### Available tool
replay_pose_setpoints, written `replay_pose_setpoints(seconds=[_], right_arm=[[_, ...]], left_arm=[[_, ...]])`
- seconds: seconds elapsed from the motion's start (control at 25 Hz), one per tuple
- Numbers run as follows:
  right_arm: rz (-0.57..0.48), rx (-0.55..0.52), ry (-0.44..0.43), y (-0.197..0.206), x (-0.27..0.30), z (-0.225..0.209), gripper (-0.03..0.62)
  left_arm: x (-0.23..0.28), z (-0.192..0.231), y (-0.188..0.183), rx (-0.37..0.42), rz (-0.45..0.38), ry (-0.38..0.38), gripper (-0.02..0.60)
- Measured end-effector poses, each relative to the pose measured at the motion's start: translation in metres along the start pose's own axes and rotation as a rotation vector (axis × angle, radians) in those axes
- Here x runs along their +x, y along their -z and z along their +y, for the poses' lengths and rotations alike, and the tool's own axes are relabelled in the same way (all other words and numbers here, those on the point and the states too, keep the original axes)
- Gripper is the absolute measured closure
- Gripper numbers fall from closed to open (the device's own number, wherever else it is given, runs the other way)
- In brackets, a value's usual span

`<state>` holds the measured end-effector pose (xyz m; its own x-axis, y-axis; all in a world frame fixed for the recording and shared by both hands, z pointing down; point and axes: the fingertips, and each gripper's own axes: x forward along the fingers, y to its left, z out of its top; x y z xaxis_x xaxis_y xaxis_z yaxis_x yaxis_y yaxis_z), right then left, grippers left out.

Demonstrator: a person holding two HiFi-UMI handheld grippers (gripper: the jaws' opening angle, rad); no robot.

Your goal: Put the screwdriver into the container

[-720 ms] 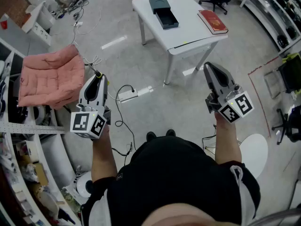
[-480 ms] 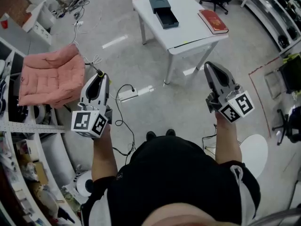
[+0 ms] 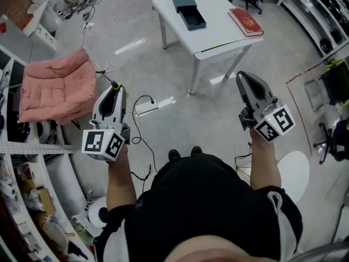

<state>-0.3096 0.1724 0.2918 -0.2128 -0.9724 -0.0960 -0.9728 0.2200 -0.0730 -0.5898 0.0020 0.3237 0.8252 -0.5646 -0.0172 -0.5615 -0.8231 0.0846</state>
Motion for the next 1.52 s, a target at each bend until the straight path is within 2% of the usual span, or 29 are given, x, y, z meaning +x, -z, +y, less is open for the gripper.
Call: replay_pose_setpoints(seconds=[0.16, 0.44, 0.68, 1.16, 1.52], right_arm=[[0.023, 0.004, 0.027, 0.005, -0.015, 0.003, 0.563], [0.017, 0.046, 0.065, 0.004, -0.035, -0.03, 0.563], [0.01, 0.068, 0.048, 0.001, -0.053, -0.09, 0.563], [-0.022, 0.117, 0.038, -0.01, -0.118, -0.237, 0.563], [-0.043, 0.141, 0.049, -0.015, -0.158, -0.301, 0.563]], left_arm=[[0.004, -0.005, 0.011, -0.022, 0.003, 0.043, 0.508], [0.034, -0.026, 0.024, -0.054, 0.04, 0.072, 0.508], [0.086, -0.073, 0.023, -0.055, 0.037, 0.082, 0.508], [0.201, -0.191, 0.022, -0.044, 0.053, 0.101, 0.508], [0.247, -0.241, 0.032, -0.055, 0.071, 0.106, 0.508]])
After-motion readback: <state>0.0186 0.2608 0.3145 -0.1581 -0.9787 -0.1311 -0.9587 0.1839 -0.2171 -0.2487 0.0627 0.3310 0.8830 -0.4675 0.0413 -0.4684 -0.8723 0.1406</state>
